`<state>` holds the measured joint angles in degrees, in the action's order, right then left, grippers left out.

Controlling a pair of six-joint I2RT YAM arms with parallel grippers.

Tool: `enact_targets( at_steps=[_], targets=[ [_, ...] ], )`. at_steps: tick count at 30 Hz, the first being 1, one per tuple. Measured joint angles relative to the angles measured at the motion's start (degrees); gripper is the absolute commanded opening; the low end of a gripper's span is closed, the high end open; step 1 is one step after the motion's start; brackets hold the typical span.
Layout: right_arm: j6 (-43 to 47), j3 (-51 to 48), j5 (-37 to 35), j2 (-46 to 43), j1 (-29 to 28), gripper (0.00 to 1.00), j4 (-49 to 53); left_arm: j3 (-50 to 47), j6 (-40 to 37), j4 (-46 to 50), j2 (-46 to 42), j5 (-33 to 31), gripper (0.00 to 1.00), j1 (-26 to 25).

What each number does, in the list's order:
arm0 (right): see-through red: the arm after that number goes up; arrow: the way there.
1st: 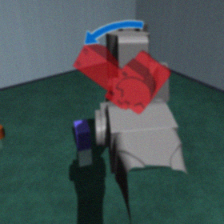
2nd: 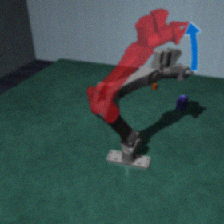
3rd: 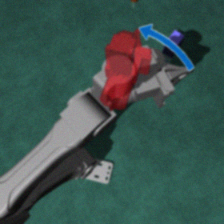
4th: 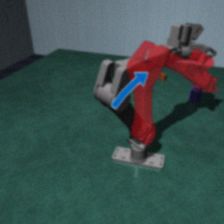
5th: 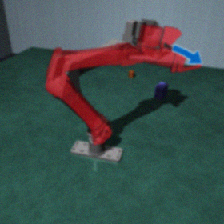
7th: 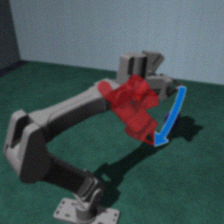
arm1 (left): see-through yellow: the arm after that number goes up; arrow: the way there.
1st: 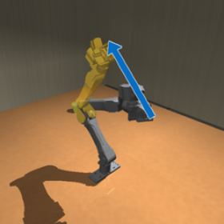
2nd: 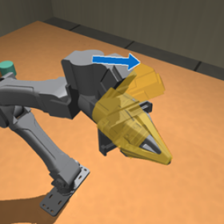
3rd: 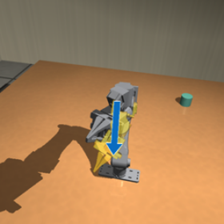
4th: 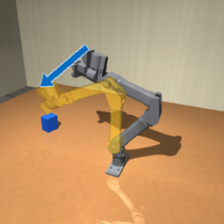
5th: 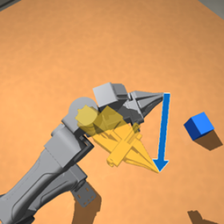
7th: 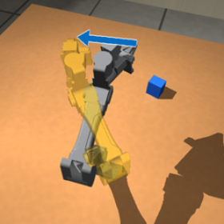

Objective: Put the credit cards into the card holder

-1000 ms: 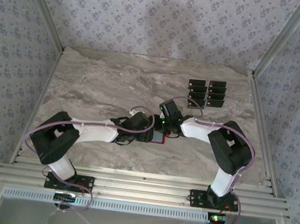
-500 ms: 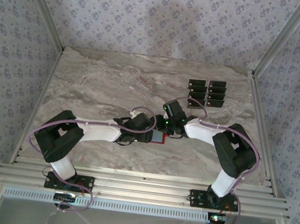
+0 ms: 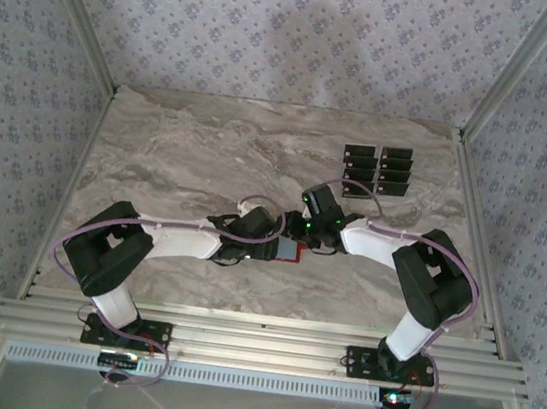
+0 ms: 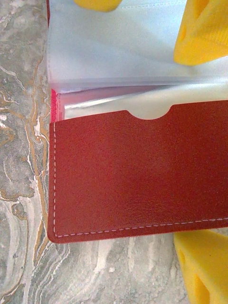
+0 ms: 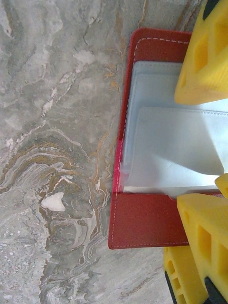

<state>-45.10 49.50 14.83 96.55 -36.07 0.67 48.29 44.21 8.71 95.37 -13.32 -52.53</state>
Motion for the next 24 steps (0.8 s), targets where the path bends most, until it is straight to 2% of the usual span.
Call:
enact_targets(
  at_steps=[13,20,24],
  targets=[
    [-0.4,-0.1,1.2,1.9,0.0,0.54,-2.6,0.0,0.0,0.0,0.0,0.0,0.88,0.0],
    [-0.4,-0.1,1.6,1.7,-0.1,0.54,-2.6,0.0,0.2,0.3,-0.6,-0.1,0.95,-0.1],
    [-0.4,-0.1,1.5,0.8,-0.5,0.54,-2.0,-0.9,0.3,2.3,-4.9,-1.6,0.97,0.0]
  ],
)
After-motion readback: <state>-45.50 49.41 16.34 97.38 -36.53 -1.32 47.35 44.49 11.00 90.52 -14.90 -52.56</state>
